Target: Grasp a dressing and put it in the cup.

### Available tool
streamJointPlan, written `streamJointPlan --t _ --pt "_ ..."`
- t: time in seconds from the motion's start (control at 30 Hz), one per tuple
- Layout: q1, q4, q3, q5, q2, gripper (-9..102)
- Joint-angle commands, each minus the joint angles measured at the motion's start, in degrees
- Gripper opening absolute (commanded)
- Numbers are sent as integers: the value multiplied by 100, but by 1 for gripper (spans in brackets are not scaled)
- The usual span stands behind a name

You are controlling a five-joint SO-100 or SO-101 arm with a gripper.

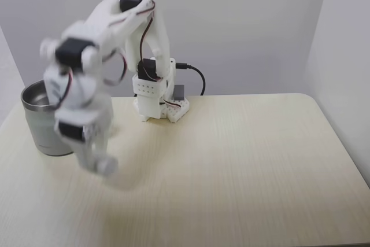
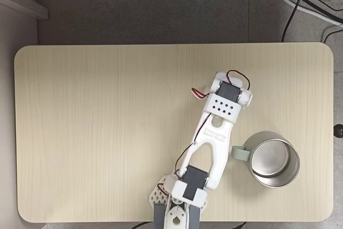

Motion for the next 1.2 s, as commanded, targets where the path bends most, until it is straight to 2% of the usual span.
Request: streamJointPlan --t 0.0,0.17,0.33,0.5,0.97,1.17 --pt "-18 598 615 53 -747 0" --pt "9 1652 1608 -35 -1222 0" --pt "176 2312 2452 -97 -1538 0" --pt "589 2338 2417 -264 -1696 0" --pt "3551 2364 2461 -1538 -1477 0" --pt "4166 2364 2215 -2109 -1468 0"
